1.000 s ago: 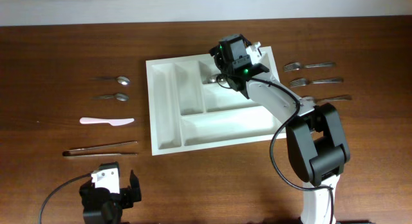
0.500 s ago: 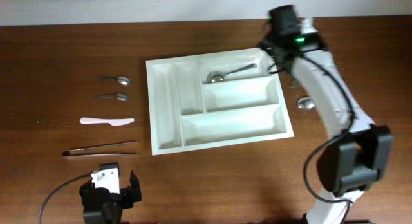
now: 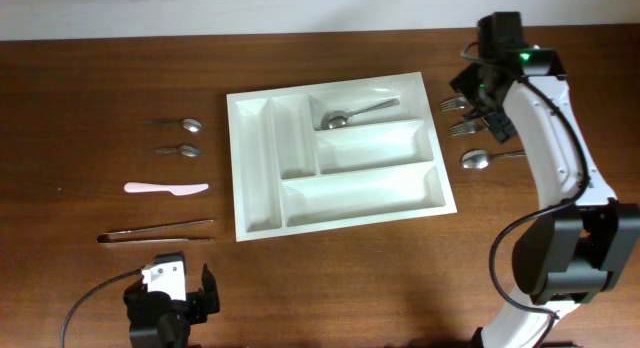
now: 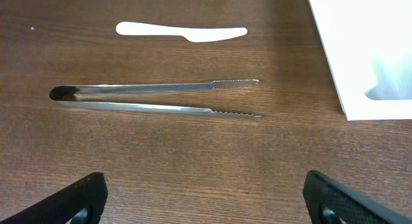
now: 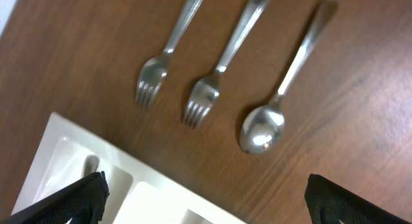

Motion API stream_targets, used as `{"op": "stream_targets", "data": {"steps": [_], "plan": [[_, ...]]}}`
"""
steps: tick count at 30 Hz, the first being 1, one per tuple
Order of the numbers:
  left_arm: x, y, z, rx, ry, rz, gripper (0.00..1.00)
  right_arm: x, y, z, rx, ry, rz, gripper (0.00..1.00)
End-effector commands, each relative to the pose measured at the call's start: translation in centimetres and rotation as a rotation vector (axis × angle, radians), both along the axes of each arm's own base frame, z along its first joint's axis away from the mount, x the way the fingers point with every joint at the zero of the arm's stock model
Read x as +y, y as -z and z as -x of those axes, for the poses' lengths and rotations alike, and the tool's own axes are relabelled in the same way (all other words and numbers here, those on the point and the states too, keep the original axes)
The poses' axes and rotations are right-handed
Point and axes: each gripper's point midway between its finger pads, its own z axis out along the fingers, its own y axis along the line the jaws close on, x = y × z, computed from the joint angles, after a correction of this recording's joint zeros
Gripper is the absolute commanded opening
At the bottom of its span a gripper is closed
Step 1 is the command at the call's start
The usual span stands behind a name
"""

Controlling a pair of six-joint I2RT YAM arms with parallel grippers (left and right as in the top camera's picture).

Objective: Pack container
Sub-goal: 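Move the right gripper back over the remaining right-side spoon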

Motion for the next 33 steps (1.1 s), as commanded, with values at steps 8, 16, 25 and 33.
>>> {"op": "stream_targets", "data": {"steps": [8,16,25,33], "plan": [[0.0,0.1,0.0,0.000,0.012,-0.010,0.99,-3.4,2.7,1.9,0.029,0.466,-0.222,0.99],[0.0,0.1,0.0,0.000,0.012,-0.010,0.99,-4.6,2.9,2.4,0.038,0.488,-0.156,0.98],[0.0,0.1,0.0,0.000,0.012,-0.010,0.99,-5.8,5.3,2.0,0.067,0.524,-0.102,0.91],[0.0,0.1,0.0,0.000,0.012,-0.010,0.99,-6.5,10.6,2.8,0.198,0.563,-0.130,0.87]]}}
